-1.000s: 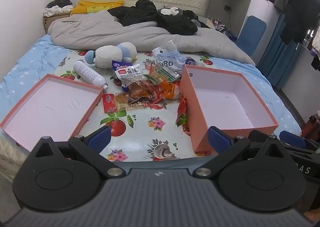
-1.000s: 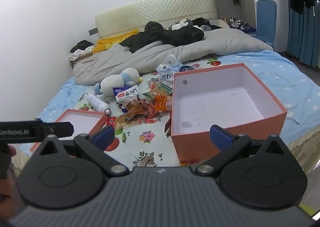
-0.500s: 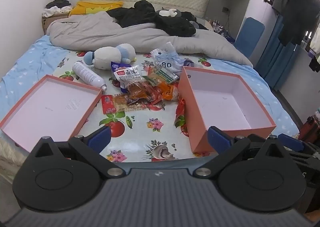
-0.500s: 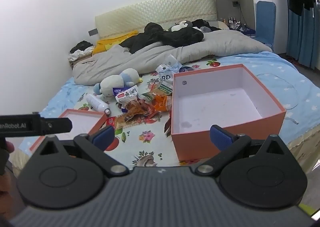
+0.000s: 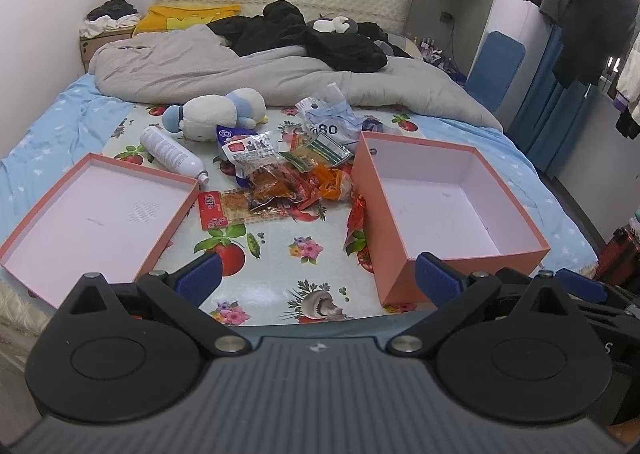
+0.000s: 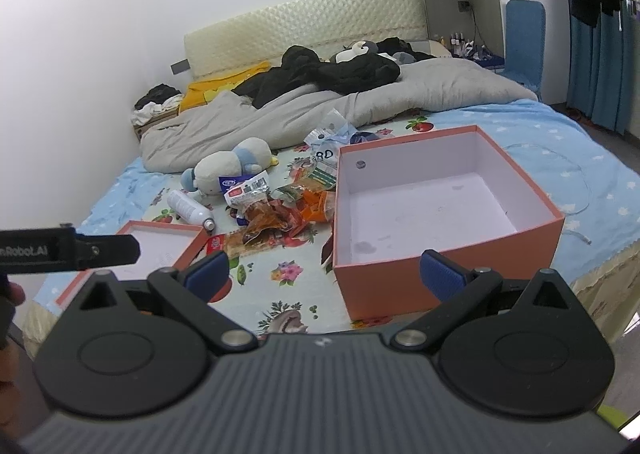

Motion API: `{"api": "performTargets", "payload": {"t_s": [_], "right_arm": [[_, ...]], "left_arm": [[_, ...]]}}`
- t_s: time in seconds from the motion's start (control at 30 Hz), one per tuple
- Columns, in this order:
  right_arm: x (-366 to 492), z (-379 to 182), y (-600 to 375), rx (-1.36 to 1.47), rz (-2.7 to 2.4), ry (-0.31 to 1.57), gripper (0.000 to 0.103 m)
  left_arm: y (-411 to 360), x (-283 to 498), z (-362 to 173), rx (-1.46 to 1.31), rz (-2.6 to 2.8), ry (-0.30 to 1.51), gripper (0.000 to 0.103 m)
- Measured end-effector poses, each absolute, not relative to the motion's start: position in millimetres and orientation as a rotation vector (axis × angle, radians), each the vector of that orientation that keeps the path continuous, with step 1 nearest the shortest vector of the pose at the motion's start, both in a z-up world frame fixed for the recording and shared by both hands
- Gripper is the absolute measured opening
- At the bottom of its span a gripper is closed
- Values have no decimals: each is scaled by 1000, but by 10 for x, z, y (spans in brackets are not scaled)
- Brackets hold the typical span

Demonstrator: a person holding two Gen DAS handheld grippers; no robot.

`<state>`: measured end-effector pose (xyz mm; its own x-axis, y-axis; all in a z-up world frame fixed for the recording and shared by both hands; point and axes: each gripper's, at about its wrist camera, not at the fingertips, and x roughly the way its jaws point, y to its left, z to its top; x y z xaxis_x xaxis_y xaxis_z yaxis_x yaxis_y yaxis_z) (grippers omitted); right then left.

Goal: Organize snacks

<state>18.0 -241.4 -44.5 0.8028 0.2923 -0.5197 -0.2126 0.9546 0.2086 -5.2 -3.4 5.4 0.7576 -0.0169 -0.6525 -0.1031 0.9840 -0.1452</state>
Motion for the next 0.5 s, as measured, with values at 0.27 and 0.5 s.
{"api": "performTargets", "payload": {"t_s": [0.27,0.5], "right_arm": [[256,-479,-2448,163,256,579,103],[274,-543,-2422,154,254,574,103]], "left_arm": [[-47,-38,36,-178,45,713,103],[-30,88,-17,-182,75,720,103]]}}
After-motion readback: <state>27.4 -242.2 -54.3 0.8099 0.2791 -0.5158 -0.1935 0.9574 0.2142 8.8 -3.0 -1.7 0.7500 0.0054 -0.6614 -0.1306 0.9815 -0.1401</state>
